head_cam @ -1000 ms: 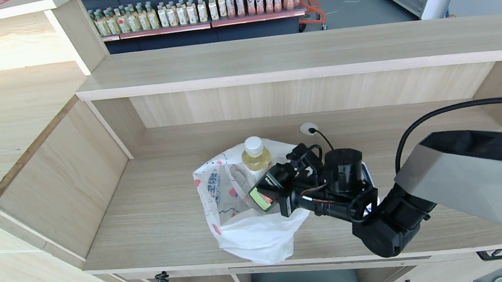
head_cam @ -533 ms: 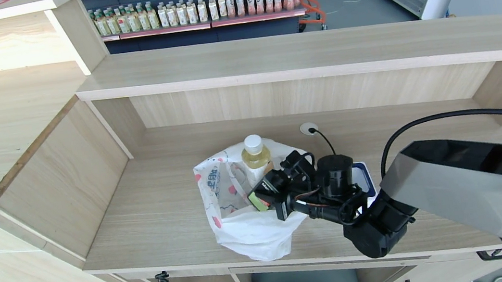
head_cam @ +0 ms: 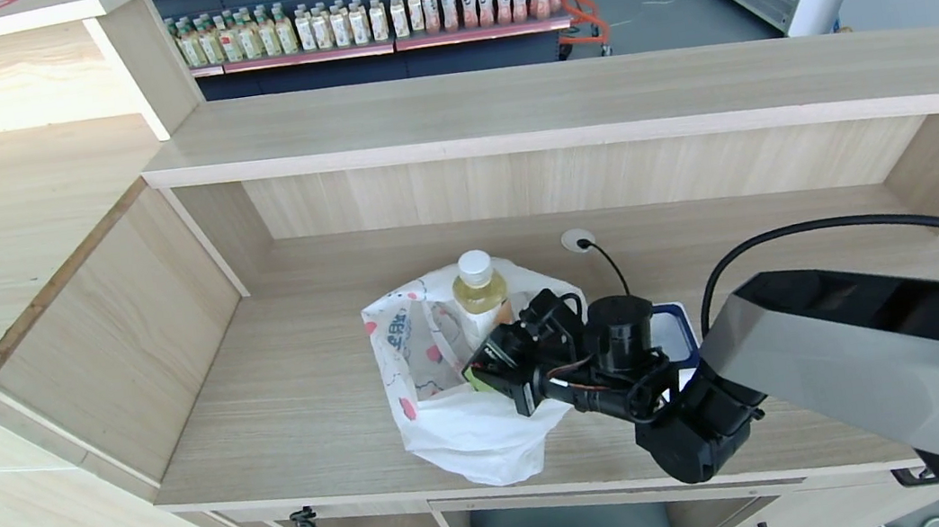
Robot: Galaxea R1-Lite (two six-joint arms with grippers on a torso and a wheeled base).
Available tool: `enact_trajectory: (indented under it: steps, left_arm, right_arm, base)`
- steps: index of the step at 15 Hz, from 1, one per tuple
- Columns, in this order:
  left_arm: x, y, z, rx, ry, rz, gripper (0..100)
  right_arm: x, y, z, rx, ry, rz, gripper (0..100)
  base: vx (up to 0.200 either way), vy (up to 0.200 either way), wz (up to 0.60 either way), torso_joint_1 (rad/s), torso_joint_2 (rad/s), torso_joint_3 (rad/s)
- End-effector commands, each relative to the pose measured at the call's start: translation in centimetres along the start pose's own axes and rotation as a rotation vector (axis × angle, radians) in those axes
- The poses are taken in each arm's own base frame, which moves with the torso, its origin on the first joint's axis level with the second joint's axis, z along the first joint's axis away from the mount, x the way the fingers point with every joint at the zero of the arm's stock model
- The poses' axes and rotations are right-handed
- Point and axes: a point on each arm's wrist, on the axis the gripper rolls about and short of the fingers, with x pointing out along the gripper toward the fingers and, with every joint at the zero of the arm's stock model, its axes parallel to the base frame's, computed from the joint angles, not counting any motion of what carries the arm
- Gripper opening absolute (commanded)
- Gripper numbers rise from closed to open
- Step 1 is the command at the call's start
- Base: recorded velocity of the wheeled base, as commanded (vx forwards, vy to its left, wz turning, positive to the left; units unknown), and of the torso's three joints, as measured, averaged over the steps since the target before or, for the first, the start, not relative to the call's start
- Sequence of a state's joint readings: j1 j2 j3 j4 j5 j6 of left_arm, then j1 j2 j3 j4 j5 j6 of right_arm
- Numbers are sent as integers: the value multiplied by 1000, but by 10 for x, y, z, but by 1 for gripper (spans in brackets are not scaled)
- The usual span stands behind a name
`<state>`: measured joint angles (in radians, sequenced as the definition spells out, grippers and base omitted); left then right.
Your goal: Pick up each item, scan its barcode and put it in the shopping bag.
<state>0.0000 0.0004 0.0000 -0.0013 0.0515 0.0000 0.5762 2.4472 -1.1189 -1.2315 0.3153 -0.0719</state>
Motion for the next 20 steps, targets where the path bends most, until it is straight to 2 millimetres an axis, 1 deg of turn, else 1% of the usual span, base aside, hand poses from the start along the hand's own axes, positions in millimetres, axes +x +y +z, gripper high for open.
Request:
enact_trajectory:
  steps: [1,5,8,10,11,12,16,19,20]
  left_arm:
    - [0,0,0,0,-1,1,100]
    - [0,0,0,0,-1,1,100]
    - [0,0,0,1,-1,1,100]
    - [0,0,0,2,1,1,100]
    - [0,0,0,1,-1,1,100]
    - [0,0,0,1,-1,1,100]
    - [0,0,0,1,-1,1,100]
    - [0,0,0,0,-1,1,100]
    - [0,0,0,0,-1,1,100]
  right_arm:
    - [1,0,3,1,-15,0,100]
    - [-1,3,22,27,-60,6,100]
    - [-7,4,39,19,-89,5,100]
    - [-10,5,54,27,-123,9,100]
    - [-11,6,58,32,-132,11,100]
    - [-13,12,69,46,-149,24,100]
    - [-20,20,91,35,-197,41,100]
    - [-32,20,119,30,-258,39,100]
    - [-41,20,135,41,-278,36,100]
  base:
    - [0,0,0,0,0,0]
    - [0,0,0,0,0,0]
    - [0,0,0,0,0,0]
    - [0,0,0,0,0,0]
    - [0,0,0,0,0,0]
    - [0,0,0,0,0,0]
    - [0,0,0,0,0,0]
    - [0,0,0,0,0,0]
    - [0,0,0,0,0,0]
